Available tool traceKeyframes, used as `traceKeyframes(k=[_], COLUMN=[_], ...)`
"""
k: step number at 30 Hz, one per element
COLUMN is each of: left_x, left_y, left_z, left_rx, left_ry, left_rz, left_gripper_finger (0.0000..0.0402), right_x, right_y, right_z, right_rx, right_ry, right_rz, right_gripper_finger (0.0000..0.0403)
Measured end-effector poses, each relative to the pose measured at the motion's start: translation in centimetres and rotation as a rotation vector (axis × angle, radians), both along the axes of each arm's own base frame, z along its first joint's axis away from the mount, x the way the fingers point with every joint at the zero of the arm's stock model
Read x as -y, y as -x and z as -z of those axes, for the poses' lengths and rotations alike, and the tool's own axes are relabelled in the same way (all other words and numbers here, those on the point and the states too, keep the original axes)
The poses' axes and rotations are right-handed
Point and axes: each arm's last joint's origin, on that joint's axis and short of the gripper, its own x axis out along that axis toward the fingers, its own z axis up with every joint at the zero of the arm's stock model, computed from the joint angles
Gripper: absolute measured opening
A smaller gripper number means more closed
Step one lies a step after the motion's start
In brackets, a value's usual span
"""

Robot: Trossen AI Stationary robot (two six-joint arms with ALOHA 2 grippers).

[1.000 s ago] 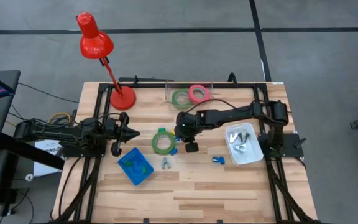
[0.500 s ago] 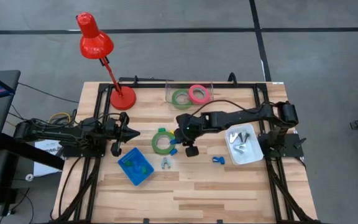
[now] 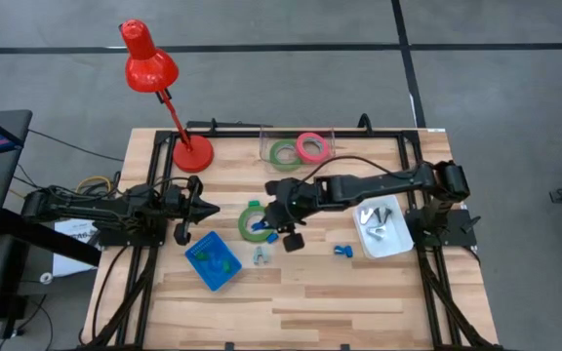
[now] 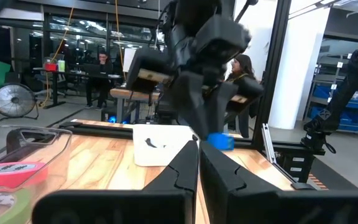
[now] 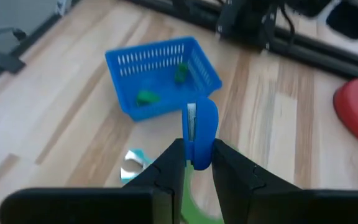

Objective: Pick and place Stapler, Stapler remover, tape
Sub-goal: Put the top blue stapler into the blue bin

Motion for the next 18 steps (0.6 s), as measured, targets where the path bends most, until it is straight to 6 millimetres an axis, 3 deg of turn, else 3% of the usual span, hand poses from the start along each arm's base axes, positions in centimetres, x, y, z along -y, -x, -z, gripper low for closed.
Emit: traceKeyframes(k=[10, 18], left_x=[0.0, 0.0], left_y=[0.0, 0.0], left_z=[0.0, 0.0], left_rx=[0.000, 0.000], left_ry=[0.000, 0.000], left_rz=[0.000, 0.000], left_gripper_finger=[0.0008, 0.0008], right_x=[-1.3, -2.1], right_y=[-0.5, -0.7], right_z=[-3.2, -4.3], right_rx=[0.095, 0.151], right_ry=[-0.008, -0.015], right_rz=[-0.029, -0.048], right_gripper_finger=[0.0065, 0.0065])
